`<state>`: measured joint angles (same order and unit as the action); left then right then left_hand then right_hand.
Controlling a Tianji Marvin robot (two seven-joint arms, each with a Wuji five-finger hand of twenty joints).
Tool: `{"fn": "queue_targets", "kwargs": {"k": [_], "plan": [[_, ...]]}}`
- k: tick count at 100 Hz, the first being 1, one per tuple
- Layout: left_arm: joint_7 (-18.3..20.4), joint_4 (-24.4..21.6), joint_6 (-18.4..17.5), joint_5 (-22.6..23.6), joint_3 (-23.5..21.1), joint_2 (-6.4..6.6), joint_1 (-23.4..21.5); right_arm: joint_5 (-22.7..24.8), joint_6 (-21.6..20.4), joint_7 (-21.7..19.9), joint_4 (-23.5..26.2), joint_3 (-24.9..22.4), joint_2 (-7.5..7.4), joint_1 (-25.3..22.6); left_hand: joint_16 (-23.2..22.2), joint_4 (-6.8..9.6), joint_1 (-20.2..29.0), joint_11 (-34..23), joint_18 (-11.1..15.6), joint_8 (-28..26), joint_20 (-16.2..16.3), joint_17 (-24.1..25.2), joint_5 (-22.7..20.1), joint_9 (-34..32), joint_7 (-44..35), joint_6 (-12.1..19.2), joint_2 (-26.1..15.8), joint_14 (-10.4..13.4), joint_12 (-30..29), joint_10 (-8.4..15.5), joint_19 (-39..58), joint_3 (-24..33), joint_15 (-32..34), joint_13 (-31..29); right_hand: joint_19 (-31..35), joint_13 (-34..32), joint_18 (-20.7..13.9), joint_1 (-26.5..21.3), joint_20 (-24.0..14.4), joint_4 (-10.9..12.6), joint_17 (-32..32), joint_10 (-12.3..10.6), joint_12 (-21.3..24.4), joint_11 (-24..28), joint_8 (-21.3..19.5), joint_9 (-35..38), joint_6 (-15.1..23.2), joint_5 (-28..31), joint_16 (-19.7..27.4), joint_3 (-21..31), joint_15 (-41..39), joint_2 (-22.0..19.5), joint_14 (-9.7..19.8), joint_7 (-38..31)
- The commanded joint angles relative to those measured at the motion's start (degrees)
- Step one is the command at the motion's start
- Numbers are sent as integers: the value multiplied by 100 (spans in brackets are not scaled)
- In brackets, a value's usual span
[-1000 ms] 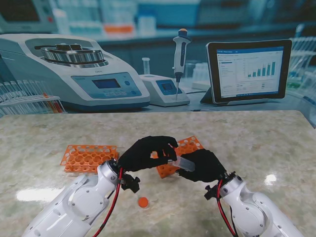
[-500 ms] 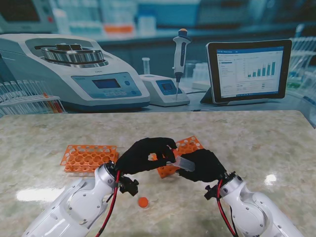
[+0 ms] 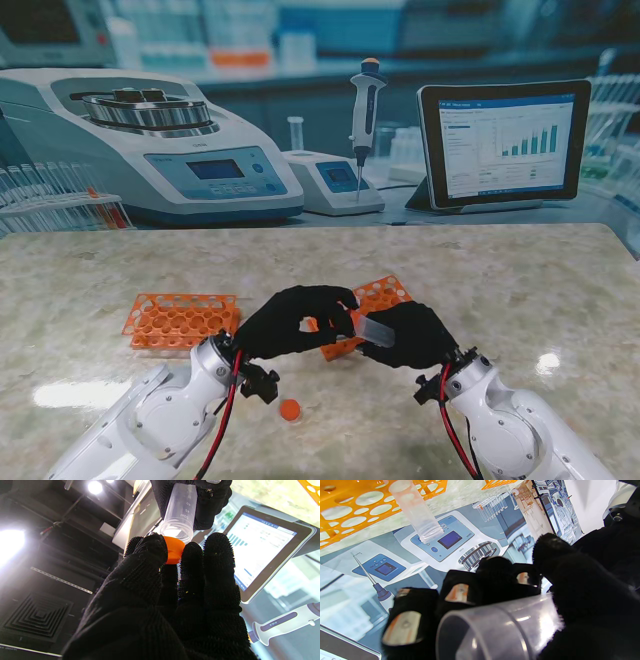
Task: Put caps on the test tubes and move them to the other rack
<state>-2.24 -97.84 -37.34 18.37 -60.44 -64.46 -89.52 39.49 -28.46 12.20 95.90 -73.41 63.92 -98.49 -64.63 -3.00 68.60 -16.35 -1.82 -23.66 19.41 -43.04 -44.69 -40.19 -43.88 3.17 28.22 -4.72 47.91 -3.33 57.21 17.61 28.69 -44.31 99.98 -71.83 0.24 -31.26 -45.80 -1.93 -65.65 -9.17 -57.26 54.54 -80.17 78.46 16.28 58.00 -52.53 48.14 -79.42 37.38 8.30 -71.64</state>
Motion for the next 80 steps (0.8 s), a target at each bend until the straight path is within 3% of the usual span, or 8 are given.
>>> {"fn": "queue_targets", "kwargs": {"k": [1, 80], "plan": [[8, -53, -37, 13, 4, 10, -58, 7, 25, 0, 20, 4, 19, -38, -62, 142, 530, -100, 244, -36, 35, -3, -97, -145, 8, -238, -140, 48, 50, -38, -135, 74, -99, -131, 646, -418, -67, -340, -39, 102, -167, 103, -80, 38, -264, 370, 362, 251, -262, 3, -955, -25, 766, -345], [152, -276, -86, -92, -279, 59, -234, 0, 41, 0, 19, -4, 20, -36, -66, 146, 535, -83, 243, -43, 57, -10, -103, -152, 26, -248, -155, 40, 55, -52, -151, 65, -106, -131, 646, -419, -67, -344, -39, 100, -167, 86, -81, 34, -264, 370, 362, 251, -261, -5, -950, -25, 768, -345]]}}
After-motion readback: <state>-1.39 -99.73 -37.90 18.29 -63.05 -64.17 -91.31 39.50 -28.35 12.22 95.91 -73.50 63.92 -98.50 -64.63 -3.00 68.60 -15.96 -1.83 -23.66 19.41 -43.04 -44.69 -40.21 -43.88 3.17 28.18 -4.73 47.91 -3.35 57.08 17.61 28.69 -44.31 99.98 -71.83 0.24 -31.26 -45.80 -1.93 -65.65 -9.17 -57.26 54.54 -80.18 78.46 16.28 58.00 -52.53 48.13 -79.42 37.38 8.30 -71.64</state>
